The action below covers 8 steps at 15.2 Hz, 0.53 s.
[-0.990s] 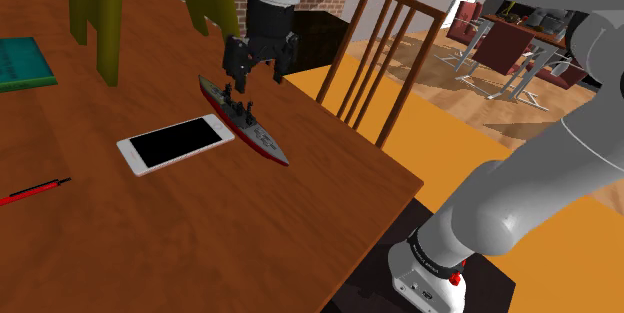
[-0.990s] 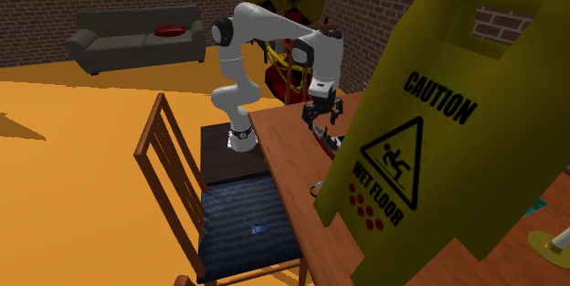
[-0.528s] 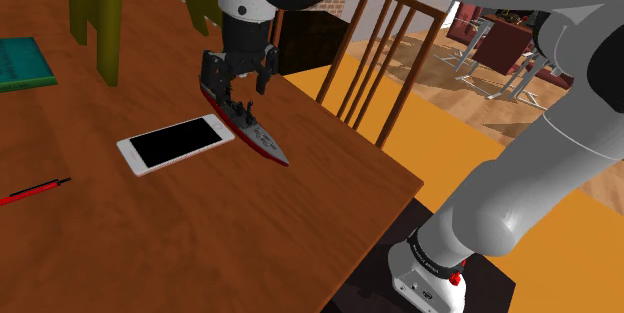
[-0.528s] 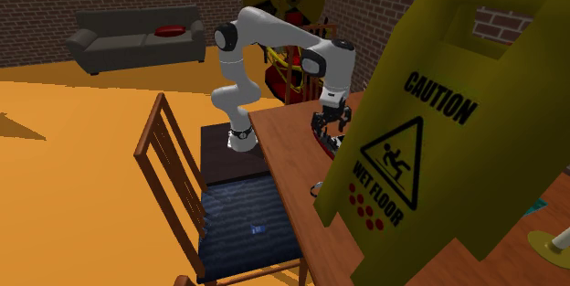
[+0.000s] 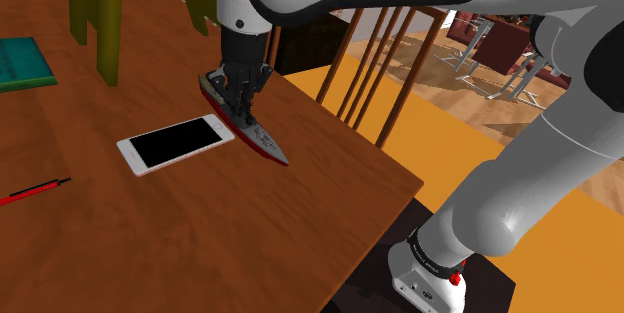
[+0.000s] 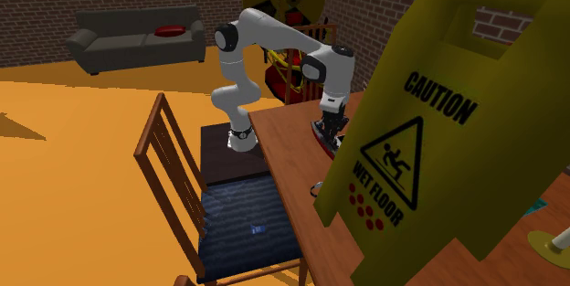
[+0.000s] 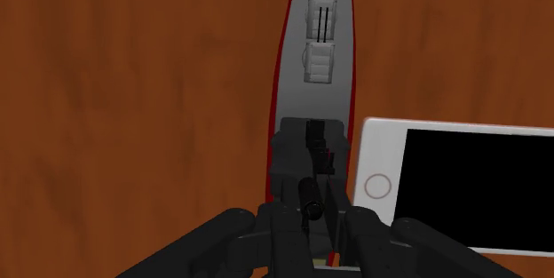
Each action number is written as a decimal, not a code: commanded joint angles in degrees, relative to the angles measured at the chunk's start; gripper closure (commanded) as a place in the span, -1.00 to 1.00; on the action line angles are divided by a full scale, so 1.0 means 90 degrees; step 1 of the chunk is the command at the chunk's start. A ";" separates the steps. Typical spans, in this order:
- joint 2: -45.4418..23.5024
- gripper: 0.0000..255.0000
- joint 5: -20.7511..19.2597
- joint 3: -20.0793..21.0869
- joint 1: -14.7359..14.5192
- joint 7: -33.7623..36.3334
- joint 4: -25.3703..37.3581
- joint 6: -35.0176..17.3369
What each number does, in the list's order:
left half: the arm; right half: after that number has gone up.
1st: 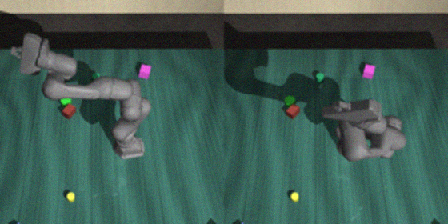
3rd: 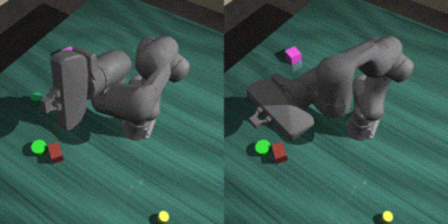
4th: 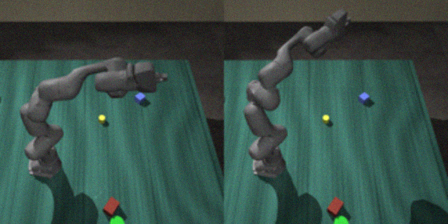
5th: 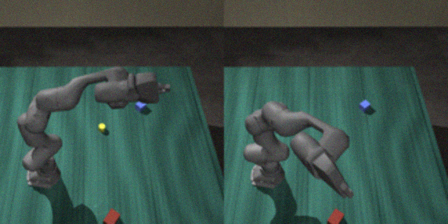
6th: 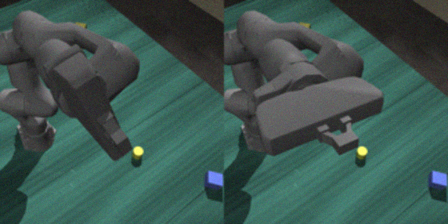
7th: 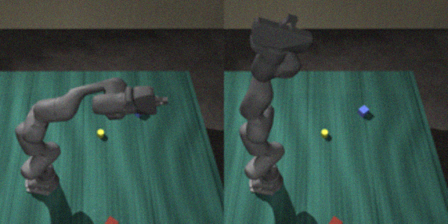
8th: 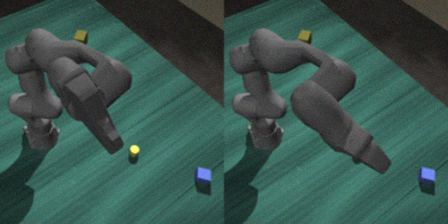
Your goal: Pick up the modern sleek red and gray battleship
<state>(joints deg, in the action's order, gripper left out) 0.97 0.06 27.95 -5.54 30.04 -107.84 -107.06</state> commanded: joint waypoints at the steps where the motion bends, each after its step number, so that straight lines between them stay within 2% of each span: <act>1: -0.0002 1.00 0.0000 0.0001 -0.0001 0.0001 -0.0002 -0.0004; 6: 0.0007 1.00 0.0004 -0.0003 0.0002 -0.0008 -0.0010 -0.0005; 8: 0.0026 1.00 0.0013 -0.0006 0.0005 -0.0015 0.0141 0.0164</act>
<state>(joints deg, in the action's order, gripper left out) 1.14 0.15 27.91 -5.50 29.92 -107.18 -106.24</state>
